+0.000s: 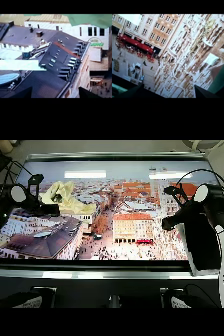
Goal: Fold the shirts.
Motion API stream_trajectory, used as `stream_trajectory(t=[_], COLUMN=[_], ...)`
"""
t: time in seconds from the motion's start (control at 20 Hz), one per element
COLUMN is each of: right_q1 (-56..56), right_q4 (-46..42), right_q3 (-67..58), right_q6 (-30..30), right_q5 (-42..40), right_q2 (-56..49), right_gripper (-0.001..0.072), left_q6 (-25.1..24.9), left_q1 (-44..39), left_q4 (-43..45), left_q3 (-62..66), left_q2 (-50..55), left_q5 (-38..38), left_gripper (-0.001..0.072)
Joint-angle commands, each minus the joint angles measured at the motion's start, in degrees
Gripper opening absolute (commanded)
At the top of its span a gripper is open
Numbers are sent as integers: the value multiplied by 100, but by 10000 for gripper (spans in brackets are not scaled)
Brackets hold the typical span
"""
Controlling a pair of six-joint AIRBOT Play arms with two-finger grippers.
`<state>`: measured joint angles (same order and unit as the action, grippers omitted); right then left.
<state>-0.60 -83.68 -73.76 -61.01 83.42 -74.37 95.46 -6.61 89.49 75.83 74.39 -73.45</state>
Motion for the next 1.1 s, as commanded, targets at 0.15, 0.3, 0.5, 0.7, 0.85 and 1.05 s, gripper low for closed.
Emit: stream_trajectory(t=[0.15, 0.3, 0.5, 0.7, 0.85, 1.05], right_q1=[7, 7, 7, 7, 7, 7], right_q4=[2, 2, -4, -2, 13, 59], right_q3=[2, 0, 0, 0, 2, 0], right_q6=[-2, -2, -2, 0, -4, -52], right_q5=[2, 2, -356, -1368, -1674, -1943], right_q2=[2, 2, 2, 2, 2, 2], right_gripper=[664, 664, 664, 664, 664, 664], left_q6=[-2, -2, -2, -2, 2, -2], left_q1=[0, 0, -2, 0, -2, 57], left_q4=[2, 2, 2, 2, 0, 50], left_q3=[0, 0, 0, 0, -2, 114], left_q2=[-2, -2, -2, -2, 15, 157], left_q5=[0, 0, 0, 0, 155, 870], left_gripper=[669, 669, 669, 669, 669, 700])
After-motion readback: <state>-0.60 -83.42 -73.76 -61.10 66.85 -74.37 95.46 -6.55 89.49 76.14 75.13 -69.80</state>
